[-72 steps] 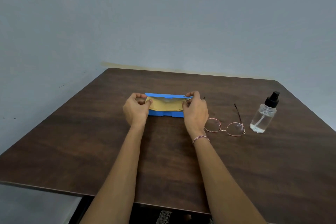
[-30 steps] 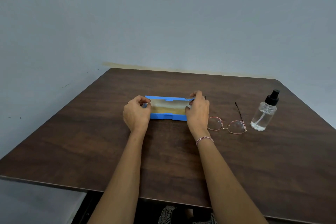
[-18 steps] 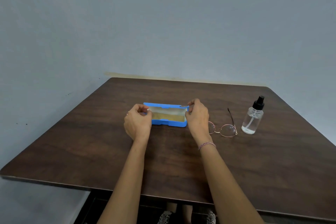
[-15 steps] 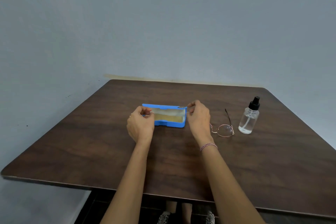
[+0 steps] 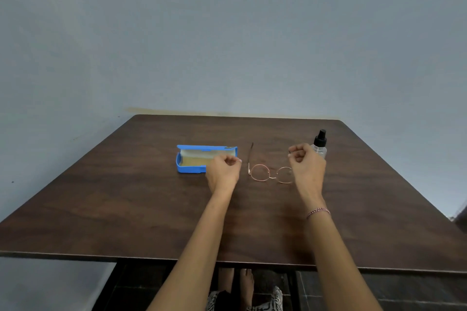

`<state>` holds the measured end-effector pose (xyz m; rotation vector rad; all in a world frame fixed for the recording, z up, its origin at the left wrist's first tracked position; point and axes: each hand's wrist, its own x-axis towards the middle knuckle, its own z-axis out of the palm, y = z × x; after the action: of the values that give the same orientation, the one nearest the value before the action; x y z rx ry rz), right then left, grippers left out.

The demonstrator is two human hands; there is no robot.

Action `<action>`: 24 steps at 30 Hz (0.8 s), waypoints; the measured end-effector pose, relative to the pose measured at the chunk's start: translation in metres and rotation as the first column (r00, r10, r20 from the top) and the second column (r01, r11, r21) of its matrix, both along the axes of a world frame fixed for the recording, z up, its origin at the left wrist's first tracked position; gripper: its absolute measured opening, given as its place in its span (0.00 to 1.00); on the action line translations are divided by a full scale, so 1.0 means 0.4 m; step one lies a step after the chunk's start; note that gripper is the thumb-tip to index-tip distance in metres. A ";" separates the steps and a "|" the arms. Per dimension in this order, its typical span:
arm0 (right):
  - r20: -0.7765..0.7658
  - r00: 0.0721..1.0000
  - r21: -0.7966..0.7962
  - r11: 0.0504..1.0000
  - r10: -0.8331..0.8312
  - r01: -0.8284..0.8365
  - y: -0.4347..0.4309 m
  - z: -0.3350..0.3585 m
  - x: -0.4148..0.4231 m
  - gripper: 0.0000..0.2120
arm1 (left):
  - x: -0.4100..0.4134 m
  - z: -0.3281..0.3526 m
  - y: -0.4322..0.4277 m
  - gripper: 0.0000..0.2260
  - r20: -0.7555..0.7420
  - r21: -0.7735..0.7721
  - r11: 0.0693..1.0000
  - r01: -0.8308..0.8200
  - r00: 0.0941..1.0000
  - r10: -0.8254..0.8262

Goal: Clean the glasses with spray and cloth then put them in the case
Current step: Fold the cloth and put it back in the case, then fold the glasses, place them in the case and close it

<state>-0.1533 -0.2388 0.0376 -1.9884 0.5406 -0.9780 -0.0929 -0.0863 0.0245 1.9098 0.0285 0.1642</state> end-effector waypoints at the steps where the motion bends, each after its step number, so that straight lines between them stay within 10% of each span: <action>1: -0.025 0.999 0.009 1.000 -0.024 0.024 -0.016 -0.008 -0.007 0.07 | 0.000 -0.012 -0.015 0.04 -0.017 -0.006 1.000 0.016 1.000 -0.016; 15: -0.158 0.987 0.193 0.981 -0.006 0.037 -0.082 -0.118 -0.014 0.03 | -0.008 -0.077 -0.088 0.04 0.029 0.049 0.996 -0.072 0.997 0.071; 24: -0.176 0.984 0.236 0.971 0.007 0.036 -0.090 -0.126 -0.012 0.07 | 0.021 -0.100 -0.083 0.04 -0.025 -0.175 0.984 0.025 0.999 -0.030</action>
<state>-0.1580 -0.2748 -0.0129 -1.8640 0.7358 -0.7126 -0.0846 -0.1196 -0.0156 1.7363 0.0338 0.1129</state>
